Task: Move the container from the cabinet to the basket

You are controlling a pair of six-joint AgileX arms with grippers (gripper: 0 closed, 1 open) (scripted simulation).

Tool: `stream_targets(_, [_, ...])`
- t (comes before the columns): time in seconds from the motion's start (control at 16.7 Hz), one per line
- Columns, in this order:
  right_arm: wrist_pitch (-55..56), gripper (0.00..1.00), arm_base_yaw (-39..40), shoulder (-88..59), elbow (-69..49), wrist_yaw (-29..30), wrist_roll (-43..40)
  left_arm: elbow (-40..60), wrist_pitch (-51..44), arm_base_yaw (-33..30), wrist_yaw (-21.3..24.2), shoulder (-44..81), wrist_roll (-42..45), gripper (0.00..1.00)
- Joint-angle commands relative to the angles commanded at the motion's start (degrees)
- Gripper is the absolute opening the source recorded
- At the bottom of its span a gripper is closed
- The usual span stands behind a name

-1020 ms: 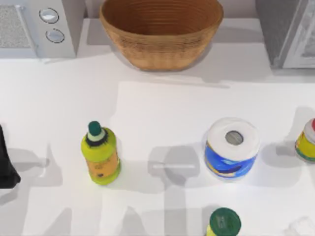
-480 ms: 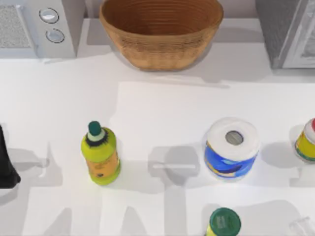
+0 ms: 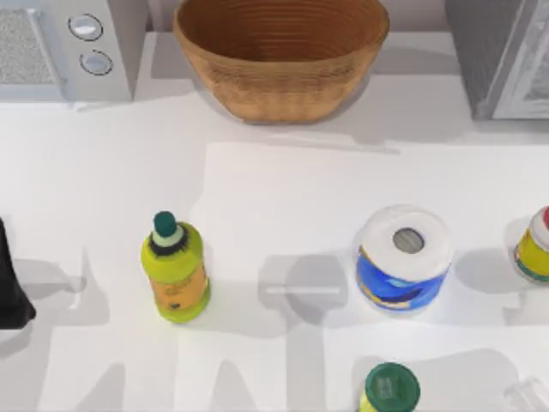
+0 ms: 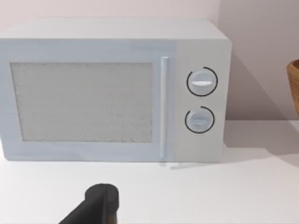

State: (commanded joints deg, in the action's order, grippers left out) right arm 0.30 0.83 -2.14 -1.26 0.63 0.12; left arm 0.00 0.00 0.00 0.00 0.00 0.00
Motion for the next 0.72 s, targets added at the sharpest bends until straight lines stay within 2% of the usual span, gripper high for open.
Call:
stream_targets(0.3, [3.1,0.00,4.7,-14.7,-13.4,4.7,0.1,0.0,0.0,0.0,0.0,0.0,0.0,1.00])
stream_targets(0.72, [10.1,0.00,15.5,-57.2,-46.4,16.1,0.6,0.0,0.0,0.0,0.0,0.0,0.0,1.00])
